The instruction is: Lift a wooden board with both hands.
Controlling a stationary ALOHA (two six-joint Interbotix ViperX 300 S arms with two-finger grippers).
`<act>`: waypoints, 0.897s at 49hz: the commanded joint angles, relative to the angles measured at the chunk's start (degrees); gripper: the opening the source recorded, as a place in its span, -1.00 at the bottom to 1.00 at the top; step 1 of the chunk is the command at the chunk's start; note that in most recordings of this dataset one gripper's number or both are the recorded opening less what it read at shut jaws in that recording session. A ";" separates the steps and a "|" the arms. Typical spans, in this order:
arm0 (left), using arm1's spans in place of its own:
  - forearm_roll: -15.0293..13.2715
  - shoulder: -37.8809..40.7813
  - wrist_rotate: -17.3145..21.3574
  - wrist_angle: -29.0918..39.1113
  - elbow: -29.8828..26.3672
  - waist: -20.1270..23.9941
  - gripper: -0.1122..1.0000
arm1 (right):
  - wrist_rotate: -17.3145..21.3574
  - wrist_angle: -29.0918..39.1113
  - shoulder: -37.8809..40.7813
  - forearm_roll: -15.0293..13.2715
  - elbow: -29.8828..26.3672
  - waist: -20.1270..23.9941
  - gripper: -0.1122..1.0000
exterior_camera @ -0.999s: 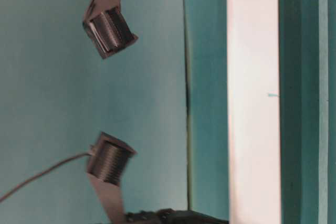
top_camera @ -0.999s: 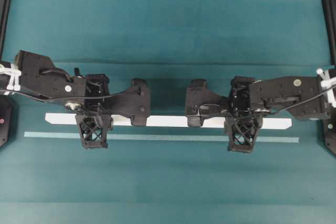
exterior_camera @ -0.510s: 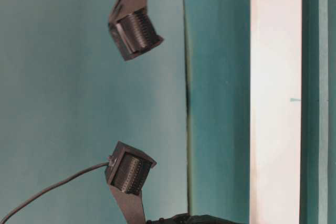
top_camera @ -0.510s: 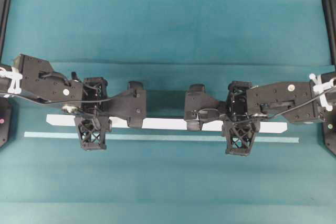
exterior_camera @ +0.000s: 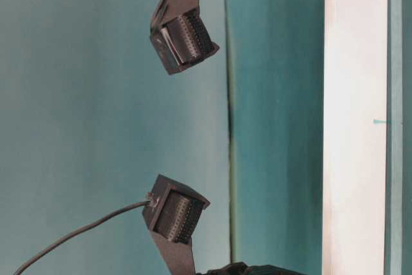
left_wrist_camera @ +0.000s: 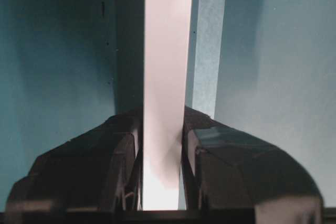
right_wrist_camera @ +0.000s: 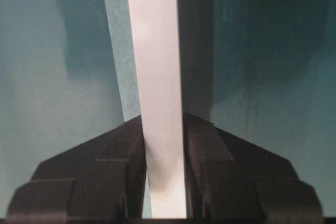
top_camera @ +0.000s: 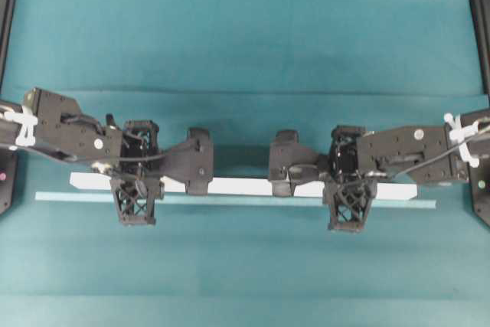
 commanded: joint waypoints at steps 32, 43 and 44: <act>-0.09 0.09 -2.90 -1.76 0.35 -2.29 -0.48 | -0.09 -1.14 0.44 -0.09 0.09 0.18 -0.41; -0.09 -0.09 -3.16 -2.29 0.26 -2.46 -0.48 | 0.00 -2.11 0.44 -0.44 0.18 0.18 -0.41; -0.09 -0.18 -3.16 -2.64 0.26 -2.37 -0.48 | 0.00 -2.46 0.35 -0.53 0.26 0.18 -0.40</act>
